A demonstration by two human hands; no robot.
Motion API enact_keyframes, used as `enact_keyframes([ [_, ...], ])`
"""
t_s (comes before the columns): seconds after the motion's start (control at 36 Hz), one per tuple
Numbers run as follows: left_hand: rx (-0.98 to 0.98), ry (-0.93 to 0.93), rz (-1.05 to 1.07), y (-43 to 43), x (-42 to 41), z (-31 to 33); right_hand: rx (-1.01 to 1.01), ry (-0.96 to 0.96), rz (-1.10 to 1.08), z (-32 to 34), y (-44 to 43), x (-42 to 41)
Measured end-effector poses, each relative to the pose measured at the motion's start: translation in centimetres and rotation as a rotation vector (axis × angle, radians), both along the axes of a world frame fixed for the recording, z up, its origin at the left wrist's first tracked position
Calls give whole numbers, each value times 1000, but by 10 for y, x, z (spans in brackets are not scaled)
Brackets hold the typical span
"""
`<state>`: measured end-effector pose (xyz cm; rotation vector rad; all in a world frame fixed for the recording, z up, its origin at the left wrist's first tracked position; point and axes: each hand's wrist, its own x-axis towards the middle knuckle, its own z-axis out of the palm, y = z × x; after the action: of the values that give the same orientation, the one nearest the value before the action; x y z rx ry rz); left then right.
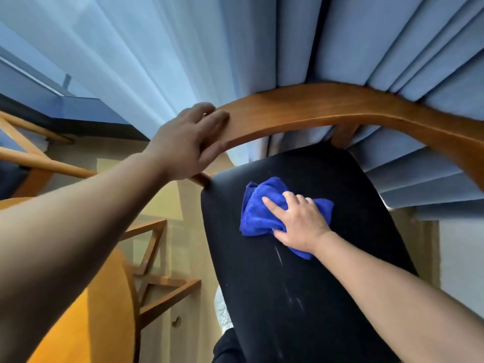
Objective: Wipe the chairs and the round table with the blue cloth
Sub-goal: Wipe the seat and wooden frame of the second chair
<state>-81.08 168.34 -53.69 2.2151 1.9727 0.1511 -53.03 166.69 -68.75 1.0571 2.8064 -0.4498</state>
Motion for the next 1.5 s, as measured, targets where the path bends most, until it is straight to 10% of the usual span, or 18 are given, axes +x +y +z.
enact_keyframes([
  [0.31, 47, -29, 13, -5, -2, -2, 28, -33, -583, 6, 96, -13],
  [0.64, 63, -7, 6, 1, -1, -4, 52, -68, -675, -15, 90, -36],
  [1.03, 111, -142, 267, -7, -6, -5, 64, -15, -273, -4, -28, -141],
  [1.5, 27, 4, -22, -7, -3, 0, -3, 68, -235, 2, 31, -78],
])
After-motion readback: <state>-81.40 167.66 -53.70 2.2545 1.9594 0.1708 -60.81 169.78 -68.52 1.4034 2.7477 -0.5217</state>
